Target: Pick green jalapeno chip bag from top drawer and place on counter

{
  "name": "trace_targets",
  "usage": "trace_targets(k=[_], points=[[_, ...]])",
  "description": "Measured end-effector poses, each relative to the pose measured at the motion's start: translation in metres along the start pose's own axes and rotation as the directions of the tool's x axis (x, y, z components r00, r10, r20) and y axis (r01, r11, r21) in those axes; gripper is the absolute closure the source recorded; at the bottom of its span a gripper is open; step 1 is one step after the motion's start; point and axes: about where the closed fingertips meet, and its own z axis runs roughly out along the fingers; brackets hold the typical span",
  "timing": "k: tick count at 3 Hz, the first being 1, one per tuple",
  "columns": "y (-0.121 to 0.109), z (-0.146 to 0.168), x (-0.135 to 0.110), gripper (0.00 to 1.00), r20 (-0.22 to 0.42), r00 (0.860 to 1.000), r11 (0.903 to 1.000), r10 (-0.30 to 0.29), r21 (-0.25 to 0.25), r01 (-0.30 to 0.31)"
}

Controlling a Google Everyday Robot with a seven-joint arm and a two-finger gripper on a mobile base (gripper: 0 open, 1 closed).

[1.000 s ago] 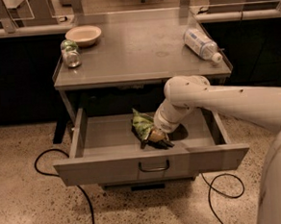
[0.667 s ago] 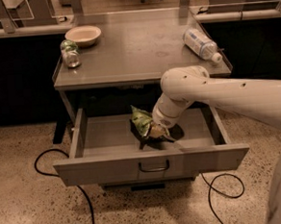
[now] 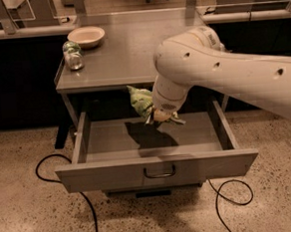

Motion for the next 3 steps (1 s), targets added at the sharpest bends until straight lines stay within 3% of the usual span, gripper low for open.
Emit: trace_targets(k=[1,2,3], points=[[-0.032,-0.073,-0.015,1.0,-0.009,0.999,0.9932,-0.031,0.112,0.032],[-0.032,-0.073,-0.015,1.0,-0.008,0.999,0.9931,-0.031,0.112,0.032],[-0.05,-0.059,-0.02,1.0,-0.003,1.0,0.9898,-0.024,0.14,0.025]])
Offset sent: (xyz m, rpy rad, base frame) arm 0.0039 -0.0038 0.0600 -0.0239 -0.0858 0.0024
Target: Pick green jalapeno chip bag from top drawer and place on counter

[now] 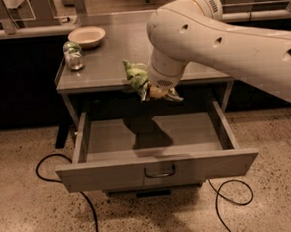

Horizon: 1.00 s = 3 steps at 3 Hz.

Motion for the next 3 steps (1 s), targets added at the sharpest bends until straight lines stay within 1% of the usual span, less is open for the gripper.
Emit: trace_targets(k=[1,2,3], points=[[-0.042,0.01,-0.005,1.0,-0.03,1.0,0.9983,-0.008,0.057,0.009],[-0.114,-0.015,-0.022,1.0,-0.061,0.998,0.9837,-0.012,0.178,0.022],[-0.166,-0.028,-0.034,1.0,-0.081,0.997,0.9723,-0.011,0.232,0.03]])
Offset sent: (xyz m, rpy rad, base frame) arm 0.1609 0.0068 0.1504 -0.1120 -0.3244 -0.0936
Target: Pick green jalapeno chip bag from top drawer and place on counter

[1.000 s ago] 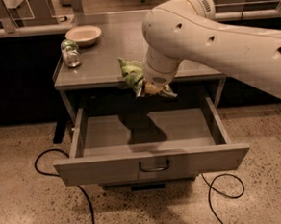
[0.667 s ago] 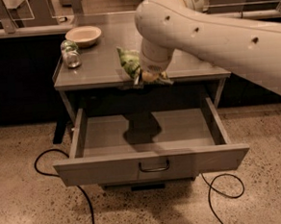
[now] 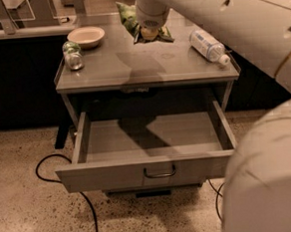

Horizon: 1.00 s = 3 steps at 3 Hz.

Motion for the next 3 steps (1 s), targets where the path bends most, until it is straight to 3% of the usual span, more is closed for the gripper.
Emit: trace_targets(k=[1,2,3], points=[[-0.009,0.041,0.01,1.0,0.003,1.0,0.9969,-0.016,-0.077,0.016],[0.019,0.101,0.007,1.0,0.075,0.997,0.9693,-0.034,-0.24,0.051],[0.034,0.127,0.001,1.0,0.117,0.992,0.9488,-0.035,-0.308,0.07]])
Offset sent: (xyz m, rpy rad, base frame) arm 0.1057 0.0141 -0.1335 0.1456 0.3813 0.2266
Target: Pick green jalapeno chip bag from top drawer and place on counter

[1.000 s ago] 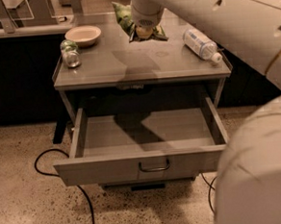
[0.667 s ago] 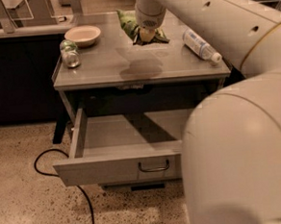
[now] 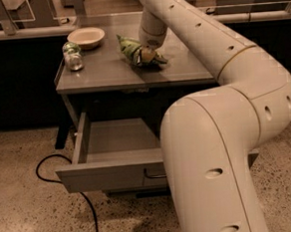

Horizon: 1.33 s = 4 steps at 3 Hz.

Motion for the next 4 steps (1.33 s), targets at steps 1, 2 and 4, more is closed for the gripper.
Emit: trace_targets(k=[1,2,4], points=[[0.0,0.0,0.0,0.83,0.0,1.0,1.0,0.0,0.0,0.0],[0.0,0.0001,0.0,0.59,0.0,1.0,1.0,0.0,0.0,0.0],[0.0,0.0001,0.0,0.14,0.0,1.0,1.0,0.0,0.0,0.0]])
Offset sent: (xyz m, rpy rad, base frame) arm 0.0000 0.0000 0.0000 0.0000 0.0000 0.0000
